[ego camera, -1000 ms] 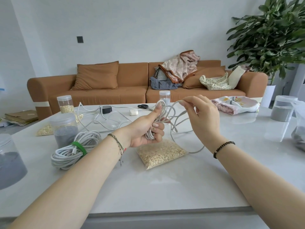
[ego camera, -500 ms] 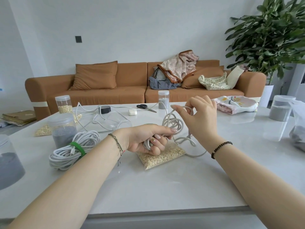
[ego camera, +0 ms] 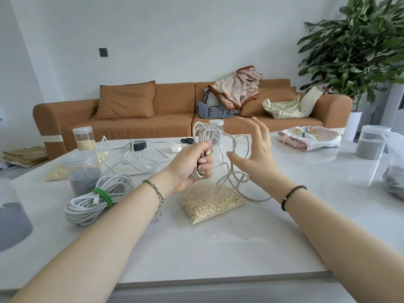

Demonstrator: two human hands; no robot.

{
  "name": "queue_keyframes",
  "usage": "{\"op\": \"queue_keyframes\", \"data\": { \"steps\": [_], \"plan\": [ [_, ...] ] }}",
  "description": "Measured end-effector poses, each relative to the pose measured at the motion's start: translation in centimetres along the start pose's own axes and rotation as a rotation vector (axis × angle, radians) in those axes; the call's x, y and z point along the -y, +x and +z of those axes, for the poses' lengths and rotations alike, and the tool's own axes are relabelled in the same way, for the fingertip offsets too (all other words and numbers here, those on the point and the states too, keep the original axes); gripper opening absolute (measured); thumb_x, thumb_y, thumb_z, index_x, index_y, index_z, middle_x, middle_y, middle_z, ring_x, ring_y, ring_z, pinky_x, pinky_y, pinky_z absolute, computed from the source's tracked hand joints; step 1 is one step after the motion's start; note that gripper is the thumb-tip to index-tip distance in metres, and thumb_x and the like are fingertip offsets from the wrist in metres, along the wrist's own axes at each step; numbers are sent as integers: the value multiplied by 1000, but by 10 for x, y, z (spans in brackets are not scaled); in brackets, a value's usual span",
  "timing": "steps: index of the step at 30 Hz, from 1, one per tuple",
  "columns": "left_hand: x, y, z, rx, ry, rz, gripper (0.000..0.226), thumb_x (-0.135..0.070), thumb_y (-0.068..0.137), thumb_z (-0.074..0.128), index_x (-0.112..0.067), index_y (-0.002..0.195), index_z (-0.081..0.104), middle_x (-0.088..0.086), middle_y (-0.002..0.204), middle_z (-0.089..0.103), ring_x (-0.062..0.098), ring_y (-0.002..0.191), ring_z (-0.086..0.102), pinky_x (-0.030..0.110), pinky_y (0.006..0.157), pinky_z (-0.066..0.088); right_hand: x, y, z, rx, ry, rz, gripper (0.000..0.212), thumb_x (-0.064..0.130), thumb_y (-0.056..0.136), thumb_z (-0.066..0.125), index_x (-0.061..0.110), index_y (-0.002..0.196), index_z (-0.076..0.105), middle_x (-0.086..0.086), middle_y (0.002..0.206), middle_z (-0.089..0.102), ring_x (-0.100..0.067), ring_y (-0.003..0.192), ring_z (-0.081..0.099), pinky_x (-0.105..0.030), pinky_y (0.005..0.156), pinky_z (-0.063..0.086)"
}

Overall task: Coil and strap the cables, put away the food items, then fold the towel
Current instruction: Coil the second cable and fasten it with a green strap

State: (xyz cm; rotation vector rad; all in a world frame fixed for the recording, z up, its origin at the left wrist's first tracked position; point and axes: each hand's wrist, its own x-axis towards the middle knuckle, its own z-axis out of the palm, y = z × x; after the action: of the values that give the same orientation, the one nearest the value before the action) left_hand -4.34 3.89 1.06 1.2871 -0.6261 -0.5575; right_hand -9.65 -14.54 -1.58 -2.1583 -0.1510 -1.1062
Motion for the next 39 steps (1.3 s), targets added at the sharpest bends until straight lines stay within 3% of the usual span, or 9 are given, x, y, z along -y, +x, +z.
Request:
{"op": "queue_keyframes", "data": {
  "steps": [4,10,13,17,21,24,27,32,39],
  "plan": [
    [5,1,0,-50,109,126,33,-22,106,40,-16,74,39,-4,56,31,11,49,29,24,52,27,0,1,2,-62,-25,-11,72,18,78,80,20,138,41,5,134,35,-6,125,33,-13,109,24],
    [3,-1,-2,-51,204,170,33,-19,105,40,-16,72,37,-4,54,31,12,47,27,30,54,22,-5,1,6,97,-52,-54,57,-2,88,58,23,139,53,4,146,46,-13,140,38,-30,115,29],
    [4,0,-3,-83,234,209,32,-20,106,42,-16,75,37,-1,57,34,12,49,28,27,54,24,-5,2,5,61,-89,-44,35,7,96,59,26,124,64,8,129,59,-14,127,47,-31,108,36],
    [1,2,-4,-203,171,300,22,-21,106,45,-12,87,47,11,89,55,12,53,36,25,54,31,-3,4,4,94,48,49,10,23,95,68,32,96,72,8,96,63,-3,92,57,-14,81,41],
    [-5,-4,1,-6,-77,186,21,-25,107,37,-17,90,46,11,126,68,9,50,29,20,54,27,0,4,5,138,56,106,10,23,93,70,22,98,79,9,80,58,-3,74,54,-10,67,37],
    [-10,-4,-1,10,-210,201,25,-25,106,41,-18,89,57,7,95,69,6,51,31,19,56,27,-3,4,2,201,-16,146,12,19,94,68,19,94,80,12,76,58,-1,71,53,-7,64,36],
    [-27,0,-14,-75,-427,345,12,-20,103,43,-18,92,46,-2,69,49,5,52,30,17,57,27,-17,4,-3,262,-174,263,19,14,96,62,16,86,79,4,72,61,-7,57,44,-13,50,34],
    [-34,6,-29,-351,-459,496,25,-15,104,40,-18,79,39,-3,60,41,7,47,25,19,49,24,-40,10,-20,93,-363,433,32,14,92,56,30,68,69,1,78,68,-20,64,57,-30,55,41],
    [-24,8,-22,-414,-348,544,31,-13,102,43,-17,72,36,-2,58,38,8,47,25,21,49,22,-56,7,-42,-8,-623,636,18,6,88,53,13,76,65,-14,91,66,-34,79,58,-30,63,42]
  ]
}}
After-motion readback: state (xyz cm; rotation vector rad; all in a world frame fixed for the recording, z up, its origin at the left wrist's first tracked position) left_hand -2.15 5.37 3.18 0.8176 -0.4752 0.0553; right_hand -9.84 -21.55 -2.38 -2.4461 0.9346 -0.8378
